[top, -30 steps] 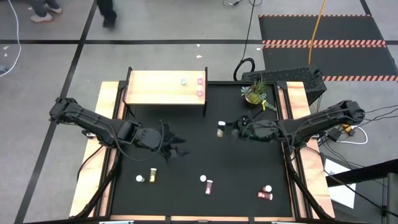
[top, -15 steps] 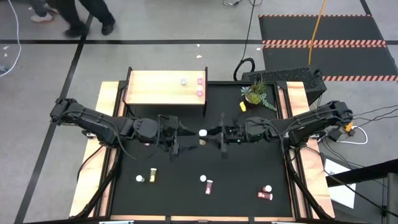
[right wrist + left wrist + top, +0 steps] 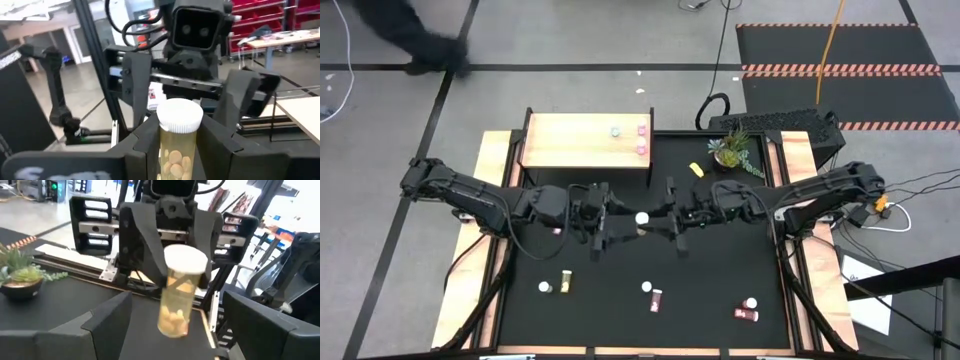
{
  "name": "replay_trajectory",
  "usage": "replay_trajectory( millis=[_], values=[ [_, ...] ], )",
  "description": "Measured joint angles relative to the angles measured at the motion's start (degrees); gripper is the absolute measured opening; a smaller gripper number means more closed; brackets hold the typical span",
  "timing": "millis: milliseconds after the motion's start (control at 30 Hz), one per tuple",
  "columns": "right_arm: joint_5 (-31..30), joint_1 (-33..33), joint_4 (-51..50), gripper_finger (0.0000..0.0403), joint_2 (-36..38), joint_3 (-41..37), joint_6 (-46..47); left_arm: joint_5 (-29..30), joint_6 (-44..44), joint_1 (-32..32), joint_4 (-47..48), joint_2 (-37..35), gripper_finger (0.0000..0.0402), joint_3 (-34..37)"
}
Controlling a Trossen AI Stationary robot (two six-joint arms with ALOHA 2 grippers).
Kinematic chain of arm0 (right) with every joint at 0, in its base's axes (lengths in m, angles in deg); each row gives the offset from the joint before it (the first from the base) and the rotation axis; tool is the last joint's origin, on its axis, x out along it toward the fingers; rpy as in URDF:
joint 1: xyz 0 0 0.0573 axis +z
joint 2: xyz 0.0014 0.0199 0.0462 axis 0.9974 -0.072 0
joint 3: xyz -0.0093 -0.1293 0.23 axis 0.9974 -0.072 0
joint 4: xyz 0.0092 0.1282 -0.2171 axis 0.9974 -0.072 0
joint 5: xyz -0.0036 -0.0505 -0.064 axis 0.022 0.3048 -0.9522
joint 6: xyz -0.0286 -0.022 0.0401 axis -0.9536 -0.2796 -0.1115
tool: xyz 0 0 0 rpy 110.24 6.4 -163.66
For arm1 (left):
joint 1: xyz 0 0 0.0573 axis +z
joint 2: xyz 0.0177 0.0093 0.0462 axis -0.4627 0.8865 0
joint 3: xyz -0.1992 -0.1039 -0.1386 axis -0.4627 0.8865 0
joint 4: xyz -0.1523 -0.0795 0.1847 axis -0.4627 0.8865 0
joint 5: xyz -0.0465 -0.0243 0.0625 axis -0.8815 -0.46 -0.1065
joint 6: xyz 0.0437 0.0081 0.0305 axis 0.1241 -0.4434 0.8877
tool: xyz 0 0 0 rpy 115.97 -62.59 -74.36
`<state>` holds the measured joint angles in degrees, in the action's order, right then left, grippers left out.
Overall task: Pick and place medicine bottles onto shelf by color
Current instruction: Put the top yellow pill bottle on the shelf
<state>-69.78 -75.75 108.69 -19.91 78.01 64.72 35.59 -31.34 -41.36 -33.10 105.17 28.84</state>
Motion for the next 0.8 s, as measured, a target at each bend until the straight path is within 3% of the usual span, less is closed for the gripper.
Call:
replay_trajectory(
  millis=[133,267,400,567,667,800],
  values=[
    [1.12,-0.41,-0.8,0.0104,0.16,0.0,-2.86,0.37,1.86,-0.01,2.78,-1.13,0.031,0.02],
    [-3.61,-0.39,-3.64,0.0104,-0.01,0.0,-7.54,3.56,0.82,0.13,2.43,-2.8,0.031,-0.04],
    [-13.11,-0.38,-6.33,0.0104,0.08,0.0,-10.83,8.98,1.56,0.18,3.47,-3.1,0.031,-0.04],
    [-25.45,0.35,-7.17,0.0104,-0.48,-0.02,-17.7,17.33,-5.51,0.93,2.63,-3.2,0.031,-0.04],
    [-30.25,0.4,-7.39,0.0104,-1.29,-0.02,-20.04,19.69,-8.46,2.58,2.24,-2.47,0.031,-0.06],
    [-32.13,0.33,-6.02,0.0104,-1.89,-0.04,-20.34,19.81,-8.95,4.48,1.01,-2.22,0.031,-0.05]
  ],
)
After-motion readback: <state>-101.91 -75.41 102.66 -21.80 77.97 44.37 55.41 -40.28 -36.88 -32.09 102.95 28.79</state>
